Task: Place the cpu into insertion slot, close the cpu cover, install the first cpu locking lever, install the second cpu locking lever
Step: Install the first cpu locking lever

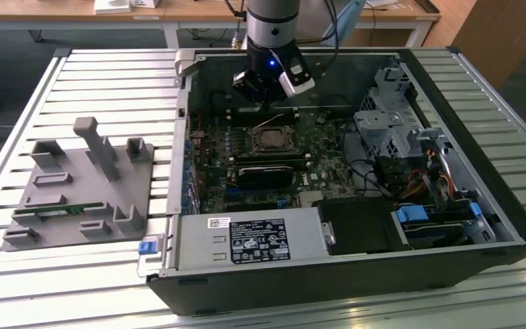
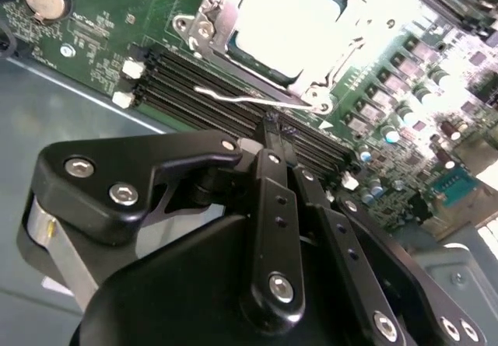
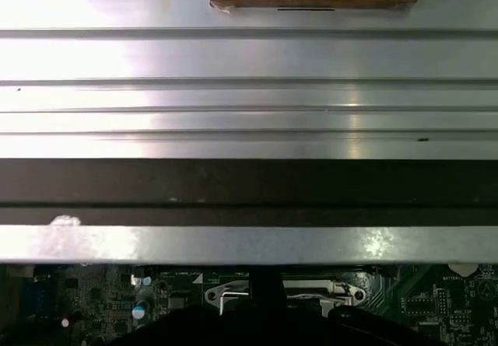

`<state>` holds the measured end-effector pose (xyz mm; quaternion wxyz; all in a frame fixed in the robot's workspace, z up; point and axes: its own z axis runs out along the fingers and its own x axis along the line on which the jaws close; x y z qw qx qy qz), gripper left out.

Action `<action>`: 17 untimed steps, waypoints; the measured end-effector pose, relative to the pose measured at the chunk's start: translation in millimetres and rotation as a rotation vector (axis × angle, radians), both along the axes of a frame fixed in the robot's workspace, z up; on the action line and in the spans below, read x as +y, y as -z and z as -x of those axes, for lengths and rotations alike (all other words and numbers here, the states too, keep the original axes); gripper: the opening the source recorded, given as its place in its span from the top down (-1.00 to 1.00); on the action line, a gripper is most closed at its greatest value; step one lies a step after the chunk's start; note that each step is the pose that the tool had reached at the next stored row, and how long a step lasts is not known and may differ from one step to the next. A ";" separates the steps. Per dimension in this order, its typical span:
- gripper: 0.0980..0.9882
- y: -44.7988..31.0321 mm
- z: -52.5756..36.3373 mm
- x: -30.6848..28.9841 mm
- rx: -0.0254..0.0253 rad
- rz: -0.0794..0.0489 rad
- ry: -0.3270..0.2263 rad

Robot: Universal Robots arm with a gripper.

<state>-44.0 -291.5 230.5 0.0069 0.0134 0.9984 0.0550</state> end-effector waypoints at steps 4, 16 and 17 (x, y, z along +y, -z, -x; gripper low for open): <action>0.98 2.0 -4.7 0.0 0.0000 0.000 0.000; 0.98 6.9 -15.1 0.1 0.0000 0.000 0.000; 0.98 7.3 -15.7 0.1 0.0001 0.000 0.000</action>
